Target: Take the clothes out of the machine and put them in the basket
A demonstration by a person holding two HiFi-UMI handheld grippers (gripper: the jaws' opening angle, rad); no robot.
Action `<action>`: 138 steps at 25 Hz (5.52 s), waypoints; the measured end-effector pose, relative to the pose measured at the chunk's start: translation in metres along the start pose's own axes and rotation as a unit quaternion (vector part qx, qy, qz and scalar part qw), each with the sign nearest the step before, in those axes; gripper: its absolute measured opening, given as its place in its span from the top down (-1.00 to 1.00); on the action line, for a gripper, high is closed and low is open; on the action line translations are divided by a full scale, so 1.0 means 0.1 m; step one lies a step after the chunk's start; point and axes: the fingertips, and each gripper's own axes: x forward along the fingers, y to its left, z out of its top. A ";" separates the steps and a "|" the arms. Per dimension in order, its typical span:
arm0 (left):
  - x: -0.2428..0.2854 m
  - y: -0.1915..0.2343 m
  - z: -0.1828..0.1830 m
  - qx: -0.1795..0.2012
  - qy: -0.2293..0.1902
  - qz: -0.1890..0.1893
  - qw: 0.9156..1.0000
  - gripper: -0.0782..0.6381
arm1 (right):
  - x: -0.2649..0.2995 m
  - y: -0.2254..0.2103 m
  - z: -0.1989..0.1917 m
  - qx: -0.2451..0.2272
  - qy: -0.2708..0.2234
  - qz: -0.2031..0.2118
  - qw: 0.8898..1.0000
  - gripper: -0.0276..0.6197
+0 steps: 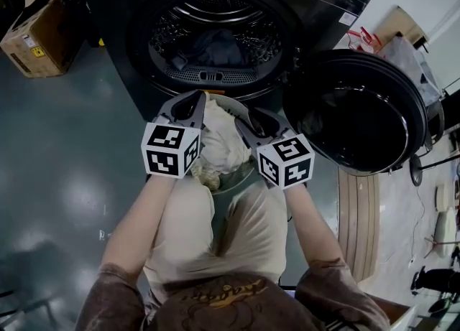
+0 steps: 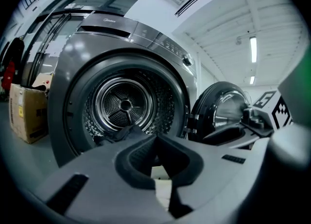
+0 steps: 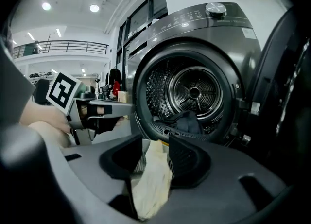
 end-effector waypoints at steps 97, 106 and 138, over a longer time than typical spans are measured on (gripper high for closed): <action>-0.16 0.14 0.08 -0.033 -0.013 0.004 0.999 0.76 | 2.18 -0.70 0.22 0.024 0.055 -0.037 0.997 -0.34; -0.21 0.22 0.09 -0.041 -0.019 -0.004 0.999 0.76 | 2.65 -0.92 0.02 0.027 0.127 -0.068 0.989 -0.27; -0.09 0.19 0.02 -0.032 -0.010 -0.008 0.999 0.76 | 0.30 0.24 -0.21 0.010 0.049 0.050 0.997 0.81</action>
